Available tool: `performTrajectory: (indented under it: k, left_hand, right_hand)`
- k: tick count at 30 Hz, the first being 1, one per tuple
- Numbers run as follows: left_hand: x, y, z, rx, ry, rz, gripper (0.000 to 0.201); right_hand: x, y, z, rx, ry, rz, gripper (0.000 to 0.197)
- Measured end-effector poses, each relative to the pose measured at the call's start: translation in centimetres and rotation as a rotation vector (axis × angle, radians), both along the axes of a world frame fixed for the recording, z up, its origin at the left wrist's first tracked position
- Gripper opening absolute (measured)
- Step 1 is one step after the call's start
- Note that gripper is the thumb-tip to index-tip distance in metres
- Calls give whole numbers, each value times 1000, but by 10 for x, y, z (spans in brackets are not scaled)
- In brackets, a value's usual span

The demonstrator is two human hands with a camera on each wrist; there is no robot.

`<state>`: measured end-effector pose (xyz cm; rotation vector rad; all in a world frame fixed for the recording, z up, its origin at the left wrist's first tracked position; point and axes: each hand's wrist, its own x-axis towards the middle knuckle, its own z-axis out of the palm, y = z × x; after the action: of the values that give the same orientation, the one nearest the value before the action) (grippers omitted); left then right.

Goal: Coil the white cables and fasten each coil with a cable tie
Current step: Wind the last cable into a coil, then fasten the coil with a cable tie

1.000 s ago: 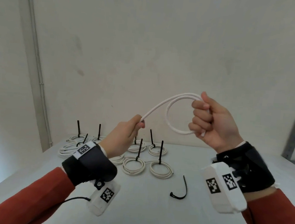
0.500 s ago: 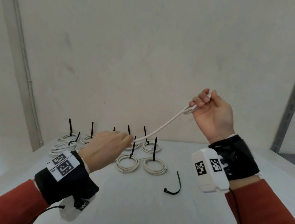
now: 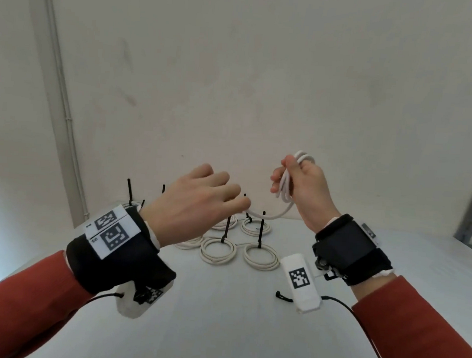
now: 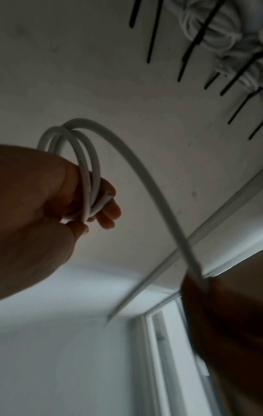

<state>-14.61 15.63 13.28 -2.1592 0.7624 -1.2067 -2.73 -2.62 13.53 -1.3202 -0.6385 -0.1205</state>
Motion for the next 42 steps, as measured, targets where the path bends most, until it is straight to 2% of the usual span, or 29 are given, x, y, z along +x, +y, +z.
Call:
performTrajectory:
  k: [4,8,13,15,18,21,23,26,29,31,33,35,38,42]
  left_hand:
    - [1,1,3,-50,-171,8,32]
    - [6,10,1,-76,-217,-40,26]
    - [12,12,-2,-117,-224,-118,17]
    - [15,10,-4,-148,-234,-138,14]
    - [20,13,-6,-250,-199,-158,11]
    - [23,13,-13,-426,-28,-208,26]
    - [22,8,-19,-619,142,-296,36]
    - [21,-4,-29,-904,367,-356,26]
    - [23,-13,-36,-1086,529,-354,15]
    - [27,-16,-40,-1146,612,-354,21]
    - [30,-19,-45,-1230,738,-383,28]
    - [32,-24,-50,-1370,896,-444,37]
    - [38,-31,-60,-1569,1100,-442,48]
    - [51,-30,-72,-1764,1198,-451,42]
  right_hand:
    - [-13,9,-14,-282,-101,23,18]
    - [-22,15,-28,-430,-166,89,22]
    - [-34,17,-34,-497,-223,210,29]
    - [-41,21,-37,-452,-162,272,30]
    - [-48,21,-36,-342,-67,284,47]
    - [-54,20,-34,-333,-113,223,67]
    - [-56,19,-31,-333,-133,146,71]
    - [-55,19,-32,-334,-186,13,70]
    - [-49,22,-38,-286,-225,-122,53]
    - [-44,23,-40,-226,-193,-186,35]
    - [-40,21,-42,-192,-144,-209,26]
    - [-36,19,-45,-153,-89,-200,24]
    - [-28,17,-54,-150,-30,-190,24]
    - [-17,13,-65,-186,45,-65,16]
